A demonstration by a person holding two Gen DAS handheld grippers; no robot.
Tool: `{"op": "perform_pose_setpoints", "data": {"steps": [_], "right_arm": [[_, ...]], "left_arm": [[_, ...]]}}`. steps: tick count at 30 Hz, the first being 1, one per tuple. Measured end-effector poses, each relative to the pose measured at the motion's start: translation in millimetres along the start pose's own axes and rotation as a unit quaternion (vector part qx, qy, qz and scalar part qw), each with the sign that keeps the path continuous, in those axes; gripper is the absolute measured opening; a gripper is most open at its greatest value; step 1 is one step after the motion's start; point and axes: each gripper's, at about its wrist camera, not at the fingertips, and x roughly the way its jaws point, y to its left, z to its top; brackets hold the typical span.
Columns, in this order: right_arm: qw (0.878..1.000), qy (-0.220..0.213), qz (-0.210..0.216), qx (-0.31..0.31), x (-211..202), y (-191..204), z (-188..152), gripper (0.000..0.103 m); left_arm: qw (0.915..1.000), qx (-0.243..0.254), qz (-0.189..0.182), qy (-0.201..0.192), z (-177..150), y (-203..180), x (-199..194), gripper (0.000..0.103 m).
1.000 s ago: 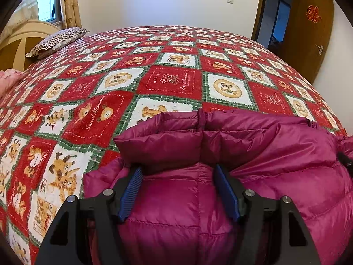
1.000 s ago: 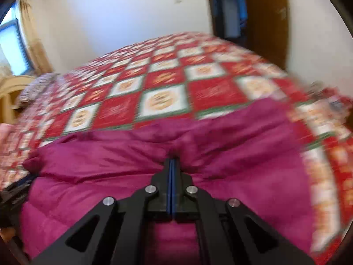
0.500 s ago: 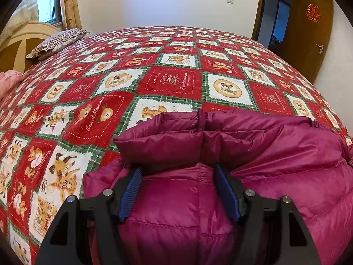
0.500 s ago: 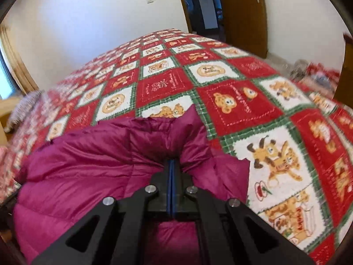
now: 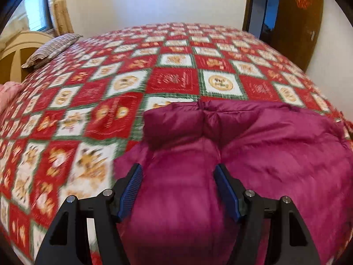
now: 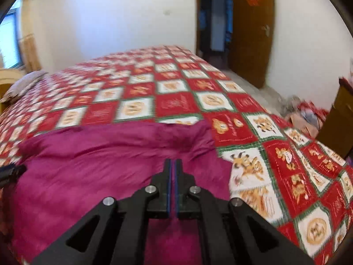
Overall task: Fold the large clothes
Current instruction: 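Lift the folded jacket with both grippers and fold it over again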
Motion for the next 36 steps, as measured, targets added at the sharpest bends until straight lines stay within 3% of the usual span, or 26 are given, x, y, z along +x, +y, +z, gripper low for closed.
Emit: {"op": "perform_pose_setpoints", "data": {"steps": [6,10,14,17,20,23,28,33,34,36], "right_arm": [[0.994,-0.024,0.095,0.038,-53.9,45.3,-37.8,0.002],[0.991,-0.015,0.133,0.019,-55.4,84.2,-53.7,0.002],[0.99,0.008,0.142,0.023,-37.8,106.0,-66.2,0.002],[0.989,0.039,0.139,0.023,-17.4,109.4,-76.1,0.002],[0.986,0.042,0.154,0.041,-7.5,104.4,-87.9,0.0],[0.983,0.044,0.167,0.056,-4.8,99.7,-92.5,0.0],[0.987,0.04,0.153,0.041,-7.5,106.3,-93.3,0.0],[0.989,0.035,0.14,0.03,-7.5,110.7,-93.9,0.0],[0.989,0.036,0.141,0.031,-6.9,109.8,-94.0,0.0],[0.988,0.039,0.144,0.033,-5.3,109.4,-93.7,0.0]], "left_arm": [[0.9969,-0.063,-0.038,-0.028,-44.4,17.8,-52.7,0.068],[0.9949,-0.076,-0.021,-0.063,-70.4,20.0,-75.8,0.068],[0.9893,-0.118,-0.034,-0.08,-88.6,33.7,-80.9,0.069],[0.9861,-0.147,-0.051,-0.058,-96.4,42.1,-72.0,0.069],[0.9818,-0.17,-0.067,-0.054,-108.2,45.4,-67.4,0.069],[0.9795,-0.177,-0.088,-0.037,-116.6,39.9,-52.9,0.071],[0.9822,-0.16,-0.086,-0.049,-110.6,24.1,-52.0,0.079],[0.961,-0.215,-0.169,-0.042,-98.6,23.0,-39.4,0.079],[0.9593,-0.214,-0.18,-0.041,-96.9,19.1,-37.3,0.077],[0.9589,-0.204,-0.193,-0.041,-93.6,10.9,-38.1,0.058]]}}
